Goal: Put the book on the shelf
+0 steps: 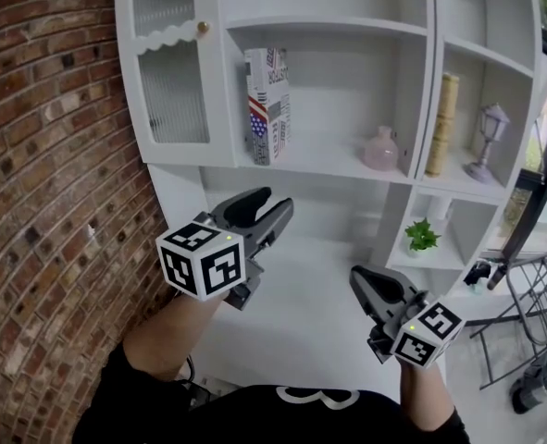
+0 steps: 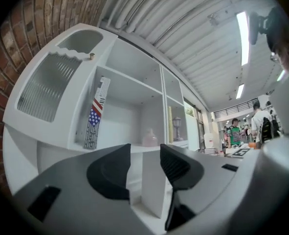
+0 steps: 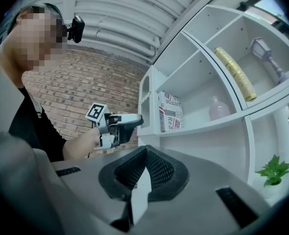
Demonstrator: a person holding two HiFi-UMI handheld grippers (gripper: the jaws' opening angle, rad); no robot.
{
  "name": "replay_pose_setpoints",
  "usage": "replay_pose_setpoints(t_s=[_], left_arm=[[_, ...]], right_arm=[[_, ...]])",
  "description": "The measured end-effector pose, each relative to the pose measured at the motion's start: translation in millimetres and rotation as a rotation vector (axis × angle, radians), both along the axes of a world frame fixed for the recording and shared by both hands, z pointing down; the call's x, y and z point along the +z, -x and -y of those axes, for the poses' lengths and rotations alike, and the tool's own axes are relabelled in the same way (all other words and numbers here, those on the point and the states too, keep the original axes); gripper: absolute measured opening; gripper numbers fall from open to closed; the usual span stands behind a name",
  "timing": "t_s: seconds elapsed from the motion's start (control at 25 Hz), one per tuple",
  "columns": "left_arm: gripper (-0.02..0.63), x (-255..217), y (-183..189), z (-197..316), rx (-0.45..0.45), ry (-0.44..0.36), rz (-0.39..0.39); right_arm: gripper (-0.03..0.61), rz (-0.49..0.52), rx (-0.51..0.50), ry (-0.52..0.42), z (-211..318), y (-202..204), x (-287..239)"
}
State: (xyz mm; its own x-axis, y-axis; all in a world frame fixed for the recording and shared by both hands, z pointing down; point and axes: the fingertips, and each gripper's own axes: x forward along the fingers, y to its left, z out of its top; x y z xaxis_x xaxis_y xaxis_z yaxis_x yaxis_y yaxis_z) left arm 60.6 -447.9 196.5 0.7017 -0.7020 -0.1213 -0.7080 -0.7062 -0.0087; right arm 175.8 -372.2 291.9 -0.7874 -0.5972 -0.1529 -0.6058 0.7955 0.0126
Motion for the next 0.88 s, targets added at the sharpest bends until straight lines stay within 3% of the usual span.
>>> replay_pose_setpoints(t_s=[0.16, 0.36, 0.88], left_arm=[[0.139, 30.6, -12.0, -37.1, 0.092, 0.053, -0.018], [0.006, 64.4, -25.6, -70.8, 0.158, 0.038, -0.001], [0.003, 120.0, -19.4, -93.9, 0.175, 0.135, -0.078]], right_arm=[[-0.005, 0.016, -0.021, -0.01, -7.7, 4.2, -2.4], [-0.005, 0.044, -0.05, -0.016, -15.0, 11.4, 0.4], [0.0, 0.101, -0.085, 0.056, -24.1, 19.1, 32.4]])
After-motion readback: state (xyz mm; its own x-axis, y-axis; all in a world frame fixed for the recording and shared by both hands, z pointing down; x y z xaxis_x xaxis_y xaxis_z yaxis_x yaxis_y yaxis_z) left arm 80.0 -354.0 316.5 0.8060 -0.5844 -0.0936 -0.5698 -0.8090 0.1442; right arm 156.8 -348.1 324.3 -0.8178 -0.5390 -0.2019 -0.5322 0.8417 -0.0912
